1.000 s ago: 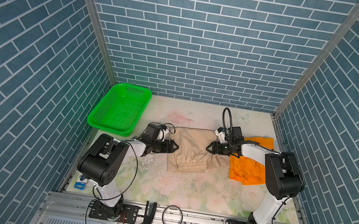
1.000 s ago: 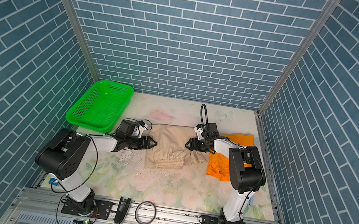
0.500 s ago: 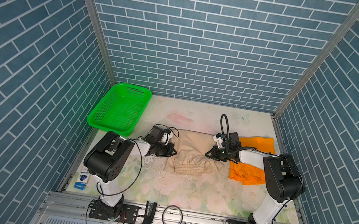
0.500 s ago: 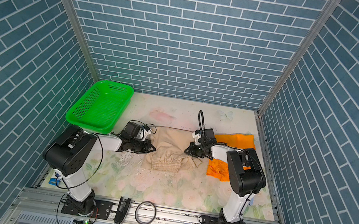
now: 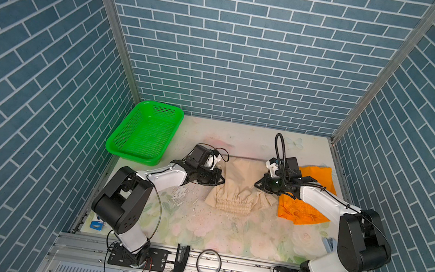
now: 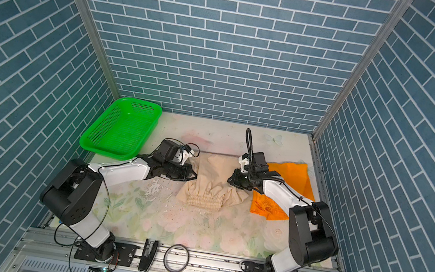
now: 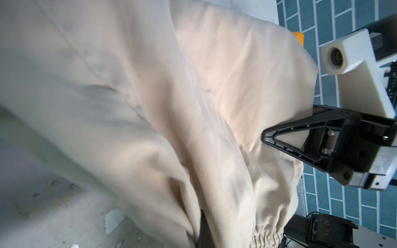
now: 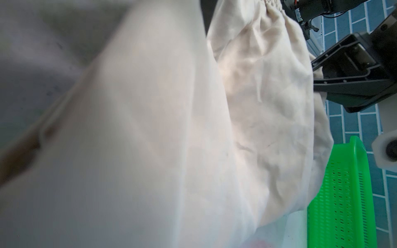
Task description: Fold and stack the shorts
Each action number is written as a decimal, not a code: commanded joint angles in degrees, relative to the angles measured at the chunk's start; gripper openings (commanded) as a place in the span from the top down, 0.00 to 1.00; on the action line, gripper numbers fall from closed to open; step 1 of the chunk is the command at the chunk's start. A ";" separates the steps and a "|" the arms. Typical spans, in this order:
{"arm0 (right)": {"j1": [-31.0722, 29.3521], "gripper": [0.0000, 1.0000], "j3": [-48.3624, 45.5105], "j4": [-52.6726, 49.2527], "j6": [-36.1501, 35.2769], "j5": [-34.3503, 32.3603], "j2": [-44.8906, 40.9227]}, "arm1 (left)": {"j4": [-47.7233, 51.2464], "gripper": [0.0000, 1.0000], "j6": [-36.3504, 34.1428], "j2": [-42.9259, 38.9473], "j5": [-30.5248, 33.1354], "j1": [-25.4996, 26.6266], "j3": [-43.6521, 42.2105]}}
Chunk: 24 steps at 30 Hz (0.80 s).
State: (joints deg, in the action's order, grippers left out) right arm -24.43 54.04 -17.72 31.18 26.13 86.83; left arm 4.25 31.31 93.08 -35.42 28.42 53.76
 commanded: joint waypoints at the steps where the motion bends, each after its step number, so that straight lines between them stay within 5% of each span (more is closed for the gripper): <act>1: 1.59 1.00 4.13 -11.25 -0.07 -4.24 -5.26 | 6.20 1.00 0.26 -1.15 -0.22 2.35 5.12; 8: 13.23 1.00 10.17 -28.17 -7.71 -5.03 -12.27 | 10.69 1.00 1.07 3.27 0.75 8.30 15.64; 14: 22.01 1.00 21.62 -40.55 -17.42 -5.72 -6.52 | 11.88 1.00 1.69 10.77 -0.28 13.20 25.75; 24: 31.72 1.00 20.96 -38.14 -20.81 -9.06 -5.67 | 9.90 1.00 2.57 24.68 0.79 18.24 41.03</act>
State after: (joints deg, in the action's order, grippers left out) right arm 5.58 75.33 -55.53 13.87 19.33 80.55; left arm 14.33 33.82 115.46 -34.94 45.54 91.46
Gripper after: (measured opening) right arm 0.069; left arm 0.060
